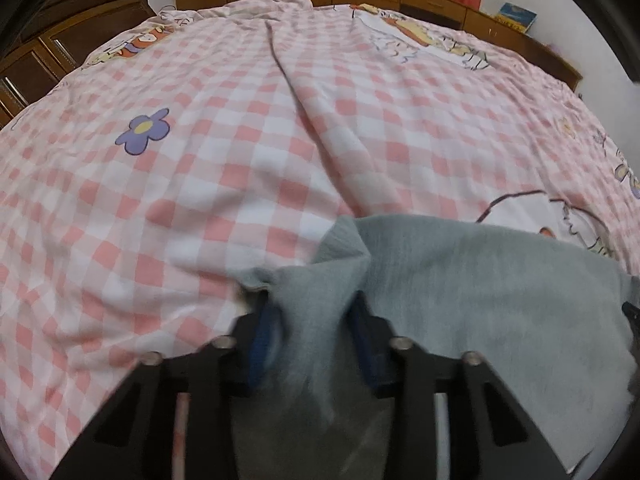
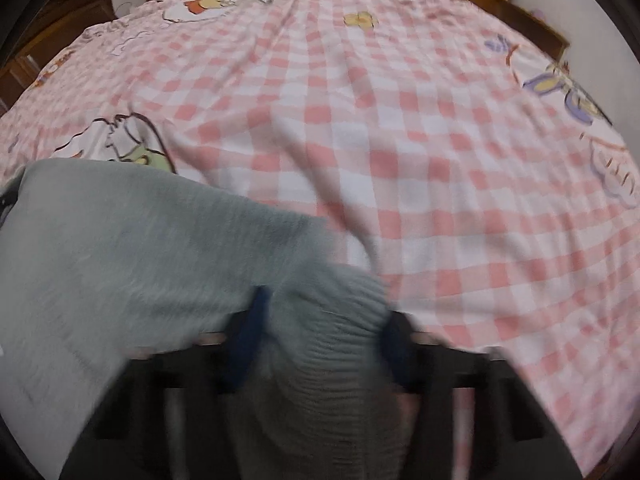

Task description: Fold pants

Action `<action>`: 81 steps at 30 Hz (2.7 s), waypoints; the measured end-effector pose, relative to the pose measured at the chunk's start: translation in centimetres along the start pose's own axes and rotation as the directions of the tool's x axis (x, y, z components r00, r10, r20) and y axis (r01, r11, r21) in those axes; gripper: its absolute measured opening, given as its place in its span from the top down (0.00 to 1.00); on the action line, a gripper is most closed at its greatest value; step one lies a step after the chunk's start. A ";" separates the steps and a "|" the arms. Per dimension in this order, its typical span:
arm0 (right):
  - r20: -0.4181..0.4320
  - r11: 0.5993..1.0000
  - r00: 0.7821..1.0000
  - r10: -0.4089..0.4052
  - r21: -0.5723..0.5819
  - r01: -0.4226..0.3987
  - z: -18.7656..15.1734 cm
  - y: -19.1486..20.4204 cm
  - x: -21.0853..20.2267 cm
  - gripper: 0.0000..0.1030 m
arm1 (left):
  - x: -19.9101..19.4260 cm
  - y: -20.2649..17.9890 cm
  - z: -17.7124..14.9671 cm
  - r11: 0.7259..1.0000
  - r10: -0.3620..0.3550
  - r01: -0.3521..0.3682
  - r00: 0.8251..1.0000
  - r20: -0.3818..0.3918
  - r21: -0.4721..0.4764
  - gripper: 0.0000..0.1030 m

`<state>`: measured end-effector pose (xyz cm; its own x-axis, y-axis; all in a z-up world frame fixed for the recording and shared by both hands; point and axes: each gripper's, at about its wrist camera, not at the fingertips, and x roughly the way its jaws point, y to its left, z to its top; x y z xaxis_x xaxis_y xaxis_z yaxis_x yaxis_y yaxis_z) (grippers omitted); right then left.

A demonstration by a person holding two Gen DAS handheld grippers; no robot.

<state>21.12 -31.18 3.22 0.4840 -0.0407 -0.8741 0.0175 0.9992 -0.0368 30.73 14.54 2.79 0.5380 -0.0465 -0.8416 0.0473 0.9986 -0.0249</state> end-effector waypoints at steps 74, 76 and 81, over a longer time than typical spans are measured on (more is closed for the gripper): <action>0.135 0.991 0.982 0.133 0.007 -0.135 -21.9 -2.2 -15.4 0.43 | -23.6 -2.6 -25.5 0.994 -0.040 0.053 0.990 0.137 -0.095 0.28; 0.128 0.991 0.983 0.131 0.005 -0.132 -22.3 -2.5 -15.7 0.43 | -23.5 -4.3 -25.3 0.998 -0.045 0.051 0.989 0.138 -0.038 0.28; 0.130 0.987 0.980 0.148 0.046 -0.155 -23.2 -3.6 -16.0 0.41 | -22.0 -7.3 -24.1 0.991 -0.116 0.120 0.990 0.083 -0.056 0.27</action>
<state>-7.02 -34.23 6.14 0.5907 0.1081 -0.7996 -0.0172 0.9925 0.1214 -1.77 8.87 8.52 0.5973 -0.1636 -0.7852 0.0648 0.9856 -0.1561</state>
